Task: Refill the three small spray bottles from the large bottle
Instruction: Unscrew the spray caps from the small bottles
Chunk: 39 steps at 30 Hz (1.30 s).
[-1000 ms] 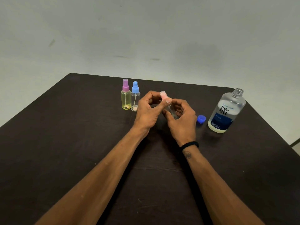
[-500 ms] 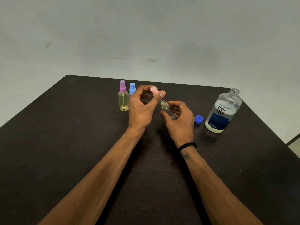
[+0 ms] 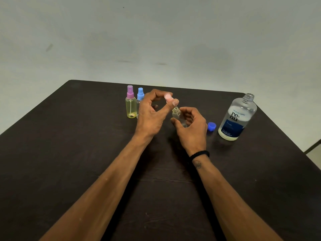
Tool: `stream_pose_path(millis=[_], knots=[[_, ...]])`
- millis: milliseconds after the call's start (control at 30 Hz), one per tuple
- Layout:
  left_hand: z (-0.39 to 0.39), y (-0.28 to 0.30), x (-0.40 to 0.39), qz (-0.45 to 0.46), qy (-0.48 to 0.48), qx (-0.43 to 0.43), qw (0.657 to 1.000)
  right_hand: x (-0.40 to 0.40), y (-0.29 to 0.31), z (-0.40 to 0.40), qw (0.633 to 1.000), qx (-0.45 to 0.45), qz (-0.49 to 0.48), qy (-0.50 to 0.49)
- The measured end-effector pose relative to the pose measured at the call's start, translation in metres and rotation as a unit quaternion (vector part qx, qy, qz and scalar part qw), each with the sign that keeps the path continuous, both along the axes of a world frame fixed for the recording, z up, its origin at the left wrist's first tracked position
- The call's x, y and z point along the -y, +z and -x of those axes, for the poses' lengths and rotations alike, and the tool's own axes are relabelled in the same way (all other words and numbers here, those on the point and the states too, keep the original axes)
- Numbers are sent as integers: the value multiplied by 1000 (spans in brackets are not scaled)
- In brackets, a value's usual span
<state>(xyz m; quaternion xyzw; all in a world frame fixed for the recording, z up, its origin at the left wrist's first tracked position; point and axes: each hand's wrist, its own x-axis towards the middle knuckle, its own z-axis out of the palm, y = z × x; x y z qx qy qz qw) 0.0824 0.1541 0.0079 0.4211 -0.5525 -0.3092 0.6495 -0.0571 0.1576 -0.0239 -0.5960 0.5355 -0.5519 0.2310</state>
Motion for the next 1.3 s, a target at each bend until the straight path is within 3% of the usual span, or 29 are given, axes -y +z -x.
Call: stream_pose_path(millis=[267, 467, 567, 733, 933, 1100, 1300], knots=[[-1, 2, 1, 12, -22, -13, 1000, 0, 0, 1, 1000, 6, 1, -7], [0, 2, 2, 16, 18, -99, 995, 0, -1, 2, 999, 8, 6, -42], [1, 4, 1, 31, 61, -100, 993, 1, -2, 4, 998, 17, 3, -66], [1, 3, -5, 57, 138, -35, 988, 2, -2, 8, 995, 32, 9, -90], [4, -28, 8, -29, 146, 69, 987, 5, -3, 7, 995, 51, 16, -87], [8, -41, 19, -45, 196, 229, 952, 6, -4, 7, 997, 48, 10, -64], [20, -42, 38, -58, 207, 327, 920, 10, -5, 7, 997, 54, -4, -47]])
